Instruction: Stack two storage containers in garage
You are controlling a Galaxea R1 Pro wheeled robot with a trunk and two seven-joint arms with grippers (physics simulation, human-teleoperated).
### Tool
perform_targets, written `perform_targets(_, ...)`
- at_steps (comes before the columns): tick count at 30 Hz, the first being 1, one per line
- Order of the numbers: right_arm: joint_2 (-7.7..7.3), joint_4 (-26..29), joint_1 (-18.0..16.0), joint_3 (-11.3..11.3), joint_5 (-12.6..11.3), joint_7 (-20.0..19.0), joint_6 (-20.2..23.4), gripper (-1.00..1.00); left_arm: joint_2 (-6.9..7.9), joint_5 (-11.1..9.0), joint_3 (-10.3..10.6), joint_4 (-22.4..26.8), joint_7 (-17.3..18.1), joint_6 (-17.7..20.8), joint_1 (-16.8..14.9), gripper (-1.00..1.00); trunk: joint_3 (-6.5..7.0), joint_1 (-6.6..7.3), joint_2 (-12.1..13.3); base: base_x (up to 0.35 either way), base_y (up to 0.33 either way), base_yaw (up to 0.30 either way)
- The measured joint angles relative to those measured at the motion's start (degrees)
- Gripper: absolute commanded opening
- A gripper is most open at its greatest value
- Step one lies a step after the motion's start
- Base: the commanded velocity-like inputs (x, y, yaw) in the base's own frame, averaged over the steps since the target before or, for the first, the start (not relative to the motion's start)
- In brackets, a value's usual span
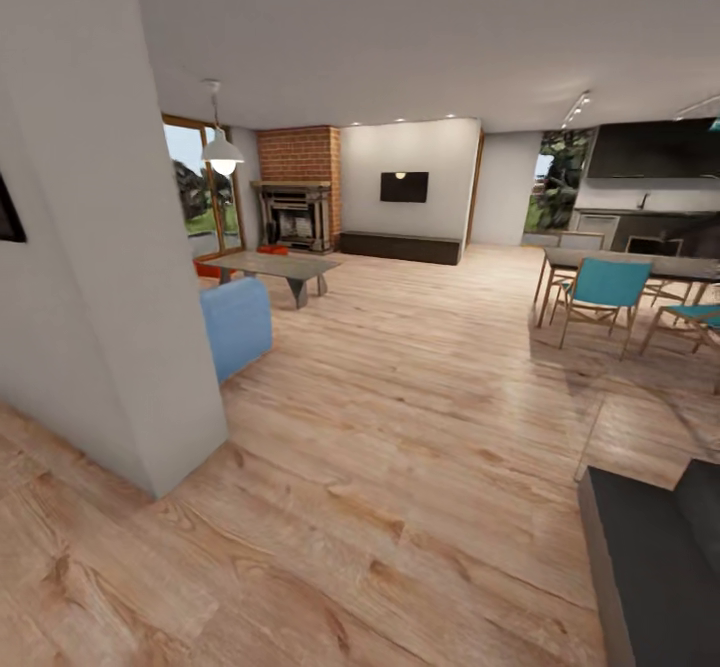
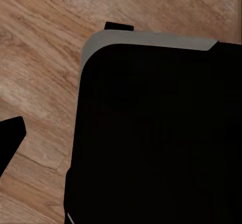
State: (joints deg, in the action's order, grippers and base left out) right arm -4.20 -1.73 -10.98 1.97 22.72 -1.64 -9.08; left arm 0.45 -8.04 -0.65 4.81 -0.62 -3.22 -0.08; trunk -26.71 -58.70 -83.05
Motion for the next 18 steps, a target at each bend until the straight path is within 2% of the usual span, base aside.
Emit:
perform_targets(11, 0.00, 0.02, 0.00, 0.00, 0.02, -0.01, 0.00, 1.00, 0.00, 0.00, 0.01, 0.00, -0.03, 0.01, 0.00, 1.00, 0.00, 0.00, 0.00, 0.324, 0.114, -0.243)
perform_targets(18, 0.10, 0.00, 0.00, 0.00, 0.08, 0.00, 0.00, 1.00, 0.00, -0.01, -0.02, -0.05, 0.01, 0.10, 0.00, 1.00, 0.00, 0.00, 0.00, 0.324, 0.019, -0.243)
